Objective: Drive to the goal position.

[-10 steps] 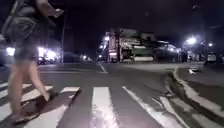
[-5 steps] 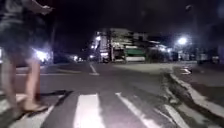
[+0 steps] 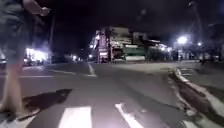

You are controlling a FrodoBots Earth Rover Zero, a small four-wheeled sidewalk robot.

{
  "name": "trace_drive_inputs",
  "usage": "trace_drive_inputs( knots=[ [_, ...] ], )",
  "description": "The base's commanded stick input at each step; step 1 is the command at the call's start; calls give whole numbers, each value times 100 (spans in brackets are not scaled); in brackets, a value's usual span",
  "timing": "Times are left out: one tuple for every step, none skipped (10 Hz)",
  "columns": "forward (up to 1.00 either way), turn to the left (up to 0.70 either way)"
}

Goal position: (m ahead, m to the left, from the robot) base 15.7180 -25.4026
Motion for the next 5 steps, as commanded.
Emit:
trace_drive_inputs(
  knots=[
    [100, 0],
    [100, 0],
    [100, -12],
    [100, -40],
    [100, -40]
  ],
)
